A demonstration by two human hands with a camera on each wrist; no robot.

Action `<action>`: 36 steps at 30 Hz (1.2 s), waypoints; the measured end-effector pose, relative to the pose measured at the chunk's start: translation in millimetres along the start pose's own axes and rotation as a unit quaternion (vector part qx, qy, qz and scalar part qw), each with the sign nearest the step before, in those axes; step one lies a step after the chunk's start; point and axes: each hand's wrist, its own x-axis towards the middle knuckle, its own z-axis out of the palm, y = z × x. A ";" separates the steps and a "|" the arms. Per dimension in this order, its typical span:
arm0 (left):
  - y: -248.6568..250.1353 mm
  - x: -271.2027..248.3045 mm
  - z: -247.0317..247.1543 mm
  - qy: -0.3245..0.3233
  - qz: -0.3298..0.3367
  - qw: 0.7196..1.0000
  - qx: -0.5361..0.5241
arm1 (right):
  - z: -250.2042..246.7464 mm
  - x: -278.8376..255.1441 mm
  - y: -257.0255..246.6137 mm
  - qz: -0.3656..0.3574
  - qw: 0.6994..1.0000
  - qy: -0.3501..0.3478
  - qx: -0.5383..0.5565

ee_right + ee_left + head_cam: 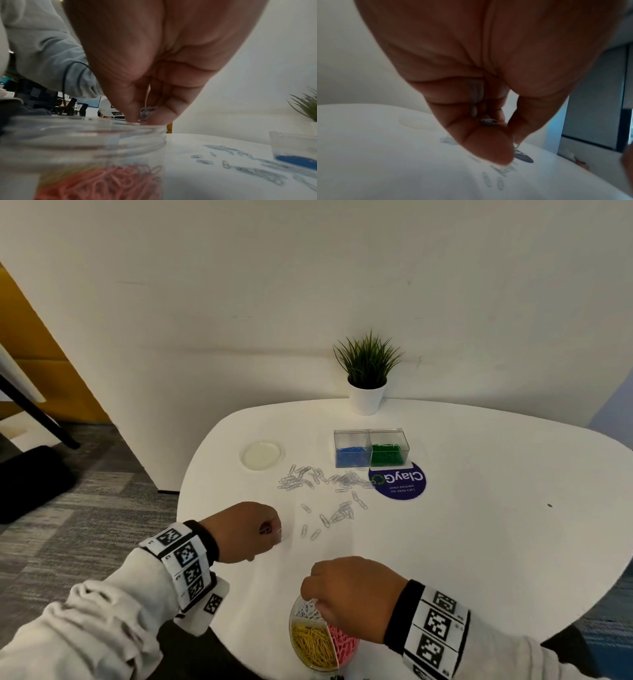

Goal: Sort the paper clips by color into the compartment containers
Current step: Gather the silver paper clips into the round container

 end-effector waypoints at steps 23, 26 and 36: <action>72.0 -37.8 47.3 -0.041 0.172 0.952 0.251 | 10.8 35.9 108.1 0.315 0.939 0.089 0.100; 71.7 -37.8 47.6 -0.015 0.199 0.954 0.225 | 11.8 47.7 115.0 0.332 0.938 0.075 0.066; 11.4 29.4 31.1 0.119 -0.039 0.984 0.129 | 15.3 51.1 112.6 0.306 0.948 0.085 0.016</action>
